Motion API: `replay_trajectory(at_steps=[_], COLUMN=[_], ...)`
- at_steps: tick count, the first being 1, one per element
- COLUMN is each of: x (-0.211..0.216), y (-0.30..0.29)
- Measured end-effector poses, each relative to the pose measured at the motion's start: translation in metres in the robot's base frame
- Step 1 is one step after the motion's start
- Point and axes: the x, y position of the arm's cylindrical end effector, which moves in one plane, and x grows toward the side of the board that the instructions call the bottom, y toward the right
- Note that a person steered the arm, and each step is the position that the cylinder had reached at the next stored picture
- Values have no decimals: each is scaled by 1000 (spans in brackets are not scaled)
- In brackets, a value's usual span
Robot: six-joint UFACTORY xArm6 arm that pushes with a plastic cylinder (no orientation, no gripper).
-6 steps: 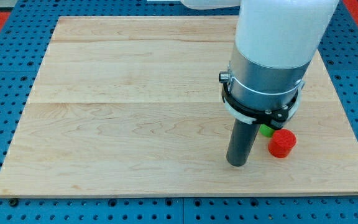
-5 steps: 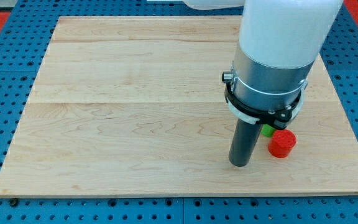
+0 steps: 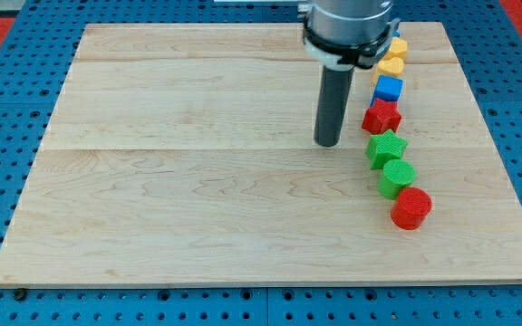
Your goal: Slightly push the red star towards right
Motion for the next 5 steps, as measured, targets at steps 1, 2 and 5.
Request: replay_trajectory(at_steps=[1, 2, 5], x=[-24, -24, -54], y=[13, 38, 35])
